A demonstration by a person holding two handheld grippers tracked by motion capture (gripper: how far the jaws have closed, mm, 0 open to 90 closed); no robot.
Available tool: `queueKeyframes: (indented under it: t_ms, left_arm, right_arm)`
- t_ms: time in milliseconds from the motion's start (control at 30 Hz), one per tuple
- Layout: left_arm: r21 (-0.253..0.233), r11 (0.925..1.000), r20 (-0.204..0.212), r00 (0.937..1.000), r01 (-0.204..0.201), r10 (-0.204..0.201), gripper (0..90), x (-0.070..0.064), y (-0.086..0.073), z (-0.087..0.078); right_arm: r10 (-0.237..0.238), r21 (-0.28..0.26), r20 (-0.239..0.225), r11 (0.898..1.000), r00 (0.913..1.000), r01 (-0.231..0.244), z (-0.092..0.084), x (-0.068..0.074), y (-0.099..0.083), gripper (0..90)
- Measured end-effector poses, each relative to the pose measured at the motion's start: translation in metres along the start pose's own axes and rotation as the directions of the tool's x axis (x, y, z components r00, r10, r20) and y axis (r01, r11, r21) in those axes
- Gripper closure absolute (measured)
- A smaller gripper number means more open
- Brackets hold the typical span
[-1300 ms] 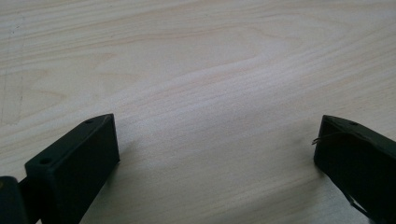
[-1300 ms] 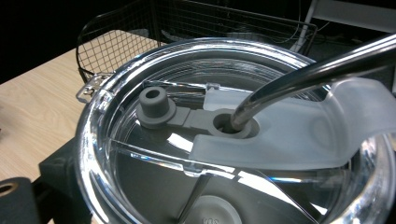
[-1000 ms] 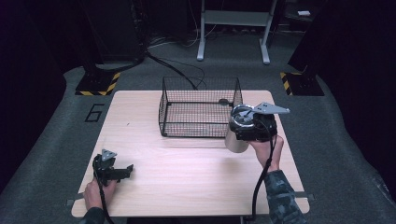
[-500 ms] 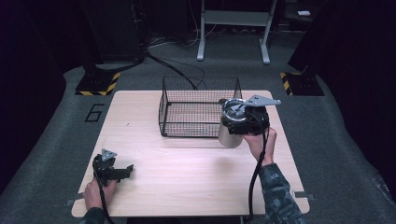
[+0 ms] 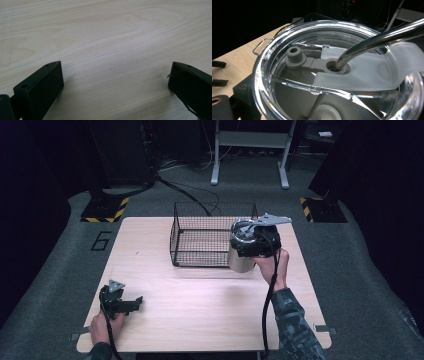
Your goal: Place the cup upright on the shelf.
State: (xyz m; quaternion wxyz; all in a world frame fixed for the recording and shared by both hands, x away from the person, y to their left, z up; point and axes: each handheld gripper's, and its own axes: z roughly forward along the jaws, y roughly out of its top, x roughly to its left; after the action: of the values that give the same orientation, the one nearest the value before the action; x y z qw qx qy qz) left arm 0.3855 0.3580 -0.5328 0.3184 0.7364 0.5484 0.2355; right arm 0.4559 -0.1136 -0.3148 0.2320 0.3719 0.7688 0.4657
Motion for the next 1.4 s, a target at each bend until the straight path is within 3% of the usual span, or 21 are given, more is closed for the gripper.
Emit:
queueKeyframes:
  t_ms: [1400]
  left_arm:
    - [0.001,1.0000,0.000,1.0000,0.000,0.000,0.0,0.000,0.000,0.000]
  right_arm:
    - [-0.006,0.008,0.001,1.000,1.0000,0.006,0.039,-0.006,0.056,3.7]
